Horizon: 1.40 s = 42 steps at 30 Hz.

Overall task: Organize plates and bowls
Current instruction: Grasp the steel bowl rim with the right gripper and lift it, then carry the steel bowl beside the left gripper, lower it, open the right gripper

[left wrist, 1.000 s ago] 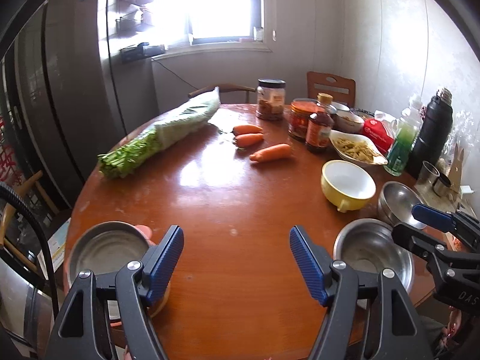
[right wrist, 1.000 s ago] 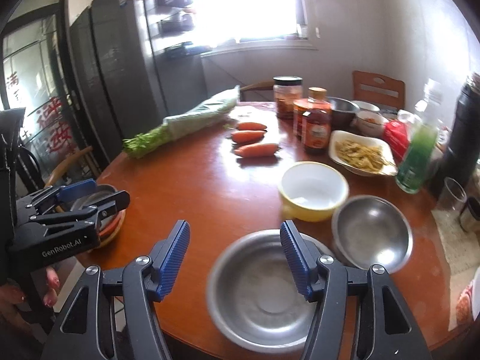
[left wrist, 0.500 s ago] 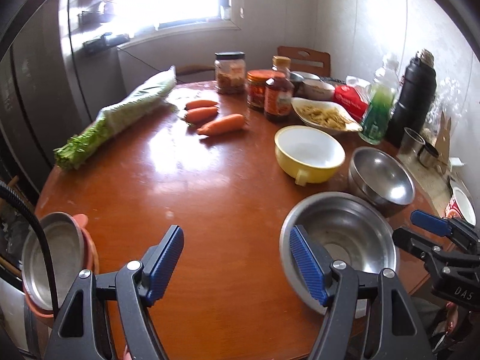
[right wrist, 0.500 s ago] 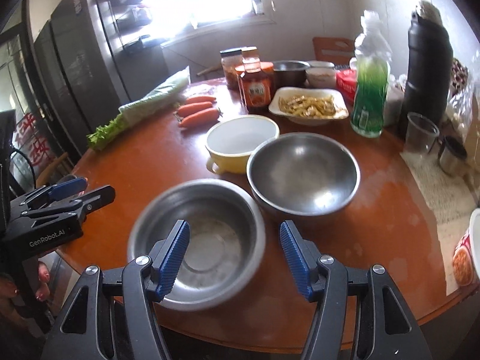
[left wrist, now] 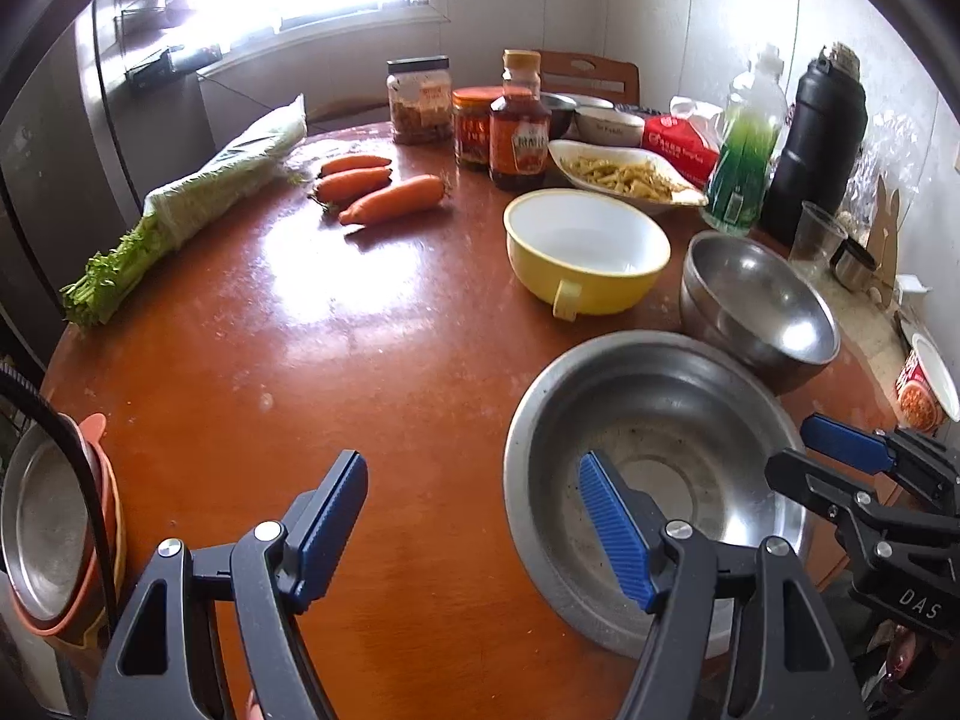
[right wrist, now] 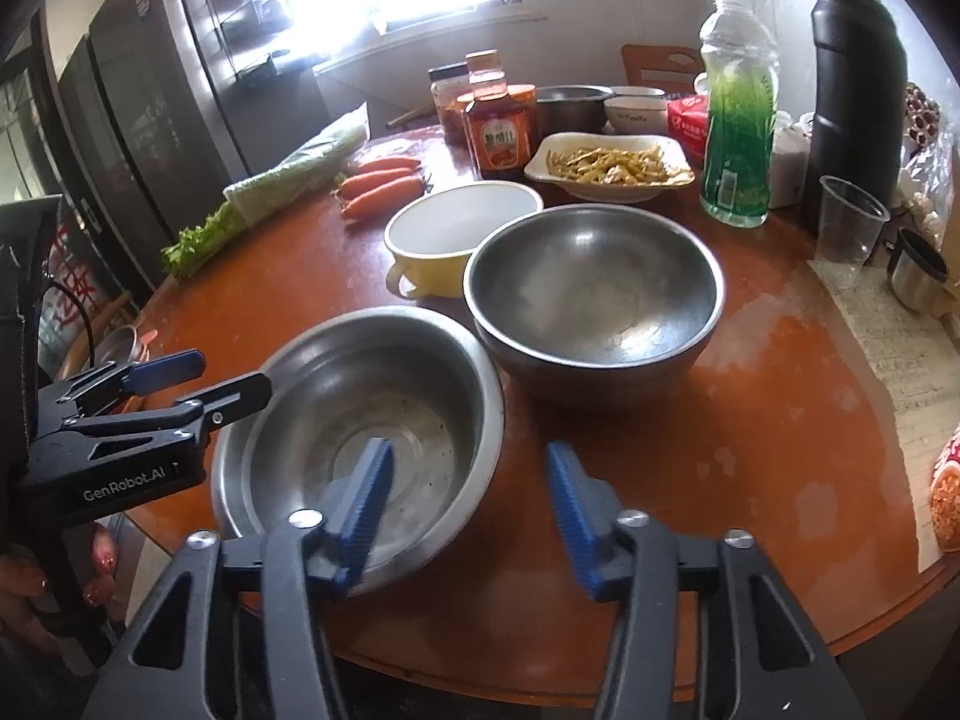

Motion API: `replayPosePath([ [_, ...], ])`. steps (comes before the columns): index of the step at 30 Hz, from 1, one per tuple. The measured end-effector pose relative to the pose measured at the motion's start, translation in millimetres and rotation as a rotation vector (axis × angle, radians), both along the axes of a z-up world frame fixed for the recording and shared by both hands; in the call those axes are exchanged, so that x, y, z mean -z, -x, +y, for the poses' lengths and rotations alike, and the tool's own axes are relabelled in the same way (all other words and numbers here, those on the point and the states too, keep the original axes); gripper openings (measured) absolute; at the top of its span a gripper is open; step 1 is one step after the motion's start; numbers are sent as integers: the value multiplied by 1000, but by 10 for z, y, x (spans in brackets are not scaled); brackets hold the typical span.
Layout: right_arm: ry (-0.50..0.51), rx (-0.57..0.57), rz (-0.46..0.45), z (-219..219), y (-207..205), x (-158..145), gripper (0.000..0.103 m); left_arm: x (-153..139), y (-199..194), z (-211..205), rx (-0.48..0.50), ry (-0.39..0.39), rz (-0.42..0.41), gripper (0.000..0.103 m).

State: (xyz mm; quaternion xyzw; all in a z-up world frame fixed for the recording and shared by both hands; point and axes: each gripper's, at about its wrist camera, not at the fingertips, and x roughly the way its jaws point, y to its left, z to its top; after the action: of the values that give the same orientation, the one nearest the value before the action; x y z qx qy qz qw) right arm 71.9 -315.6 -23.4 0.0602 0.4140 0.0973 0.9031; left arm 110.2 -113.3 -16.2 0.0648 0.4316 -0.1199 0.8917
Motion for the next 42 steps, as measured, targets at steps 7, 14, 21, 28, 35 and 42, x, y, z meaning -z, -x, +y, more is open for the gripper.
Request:
replayPosePath([
  [7, 36, -14, -2, 79, -30, 35, 33, 177, -19, -125, 51, -9, 42, 59],
  [14, 51, -20, -1, 110, -79, 39, 24, 249, -14, -178, 89, -1, 58, 43],
  [21, 72, -52, -10, 294, -173, 16, 24, 258, -54, -34, 64, 1, 64, 41],
  [28, 77, -100, -17, 549, -306, -28, 24, 143, -75, 258, 13, 18, 39, 41],
  [35, 69, -153, -22, 838, -418, -71, 24, 104, -94, 544, -40, 21, 27, 41],
  [42, 79, -177, 1, 1010, -497, -7, 24, 159, -135, 734, -65, 27, 32, 41],
])
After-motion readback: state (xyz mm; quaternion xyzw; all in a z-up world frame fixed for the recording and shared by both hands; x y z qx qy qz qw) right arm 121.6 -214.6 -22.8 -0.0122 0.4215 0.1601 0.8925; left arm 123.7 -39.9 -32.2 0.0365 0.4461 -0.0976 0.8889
